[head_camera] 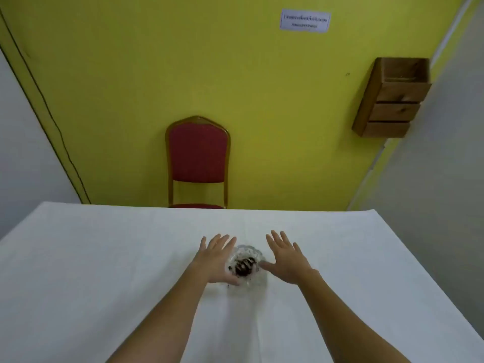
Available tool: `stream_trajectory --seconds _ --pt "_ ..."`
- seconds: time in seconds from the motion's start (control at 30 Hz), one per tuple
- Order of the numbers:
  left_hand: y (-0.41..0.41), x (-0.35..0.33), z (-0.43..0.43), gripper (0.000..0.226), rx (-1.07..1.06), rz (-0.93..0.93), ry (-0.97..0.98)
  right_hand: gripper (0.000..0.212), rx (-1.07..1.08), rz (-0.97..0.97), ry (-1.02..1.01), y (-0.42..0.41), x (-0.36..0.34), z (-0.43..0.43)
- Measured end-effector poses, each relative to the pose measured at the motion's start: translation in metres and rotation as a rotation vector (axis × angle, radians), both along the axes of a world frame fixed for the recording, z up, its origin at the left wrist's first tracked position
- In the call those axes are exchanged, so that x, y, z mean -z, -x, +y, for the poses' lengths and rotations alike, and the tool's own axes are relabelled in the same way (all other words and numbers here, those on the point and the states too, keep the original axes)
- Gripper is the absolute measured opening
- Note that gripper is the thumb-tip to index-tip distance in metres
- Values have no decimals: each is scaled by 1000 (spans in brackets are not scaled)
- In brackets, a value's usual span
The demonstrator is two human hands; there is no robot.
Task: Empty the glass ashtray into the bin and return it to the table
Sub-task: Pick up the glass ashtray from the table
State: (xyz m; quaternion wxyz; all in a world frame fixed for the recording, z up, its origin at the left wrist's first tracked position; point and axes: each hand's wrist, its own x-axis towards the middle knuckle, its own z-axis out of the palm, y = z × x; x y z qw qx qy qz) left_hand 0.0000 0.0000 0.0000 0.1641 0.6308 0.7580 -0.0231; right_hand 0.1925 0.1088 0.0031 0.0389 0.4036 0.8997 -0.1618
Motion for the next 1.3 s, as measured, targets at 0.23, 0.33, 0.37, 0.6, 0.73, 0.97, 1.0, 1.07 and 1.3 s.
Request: stream_trajectory --seconds 0.23,0.33,0.37,0.6,0.73,0.97,1.0,1.07,1.3 --pt "-2 39 2 134 -42 41 33 111 -47 -139 23 -2 35 -7" --pt "-1 48 8 135 -43 52 28 113 -54 -152 8 0 43 -6" --pt "-2 49 9 135 -46 49 27 113 -56 -146 3 1 44 -6" --pt "3 55 15 142 -41 24 21 125 -67 -91 0 7 51 -2" --pt "4 59 17 143 -23 -22 -16 131 -60 -45 -10 10 57 -2" --pt "6 63 17 139 7 -54 -132 129 -13 86 10 10 64 -6" --pt "6 65 16 139 16 -59 -146 129 1 105 22 10 64 -8" --pt "6 67 14 138 23 -77 -179 129 21 135 37 9 64 -12" --pt "-1 59 21 138 96 -80 -222 121 76 265 -35 -5 51 -23"
